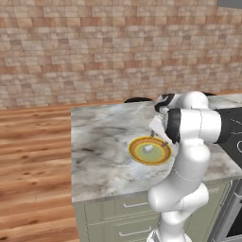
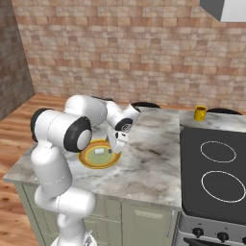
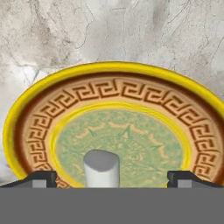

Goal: Pick up the marshmallow and place it in the cup of hot chocolate on the dining counter.

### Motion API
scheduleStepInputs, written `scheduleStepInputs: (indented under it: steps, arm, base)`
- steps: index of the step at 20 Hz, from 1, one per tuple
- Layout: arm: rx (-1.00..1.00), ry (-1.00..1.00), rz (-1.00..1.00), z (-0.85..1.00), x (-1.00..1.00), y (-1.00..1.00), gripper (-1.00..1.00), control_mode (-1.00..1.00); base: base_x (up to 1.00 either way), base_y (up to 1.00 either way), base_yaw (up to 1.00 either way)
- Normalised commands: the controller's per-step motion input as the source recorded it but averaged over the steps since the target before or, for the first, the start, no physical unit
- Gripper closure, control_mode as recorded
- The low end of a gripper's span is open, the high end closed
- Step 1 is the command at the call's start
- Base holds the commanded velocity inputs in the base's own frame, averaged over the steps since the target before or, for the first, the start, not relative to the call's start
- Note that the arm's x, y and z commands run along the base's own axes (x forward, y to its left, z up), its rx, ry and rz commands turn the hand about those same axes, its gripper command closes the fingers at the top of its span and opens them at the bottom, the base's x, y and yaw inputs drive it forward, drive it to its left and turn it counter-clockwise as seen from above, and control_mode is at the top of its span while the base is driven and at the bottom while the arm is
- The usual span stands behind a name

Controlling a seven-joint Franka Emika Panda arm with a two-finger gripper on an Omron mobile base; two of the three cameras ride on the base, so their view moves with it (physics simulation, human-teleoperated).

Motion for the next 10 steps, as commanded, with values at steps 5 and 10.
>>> scheduleStepInputs:
  steps: [5, 10]
  arm:
    - [0.01, 0.01, 0.00, -0.16, 0.05, 0.13, -1.00, -1.00]
    - [0.01, 0.08, 0.00, -0.01, 0.00, 0.08, -1.00, -1.00]
  base:
    - [0.00, 0.00, 0.00]
    - [0.00, 0.00, 0.00]
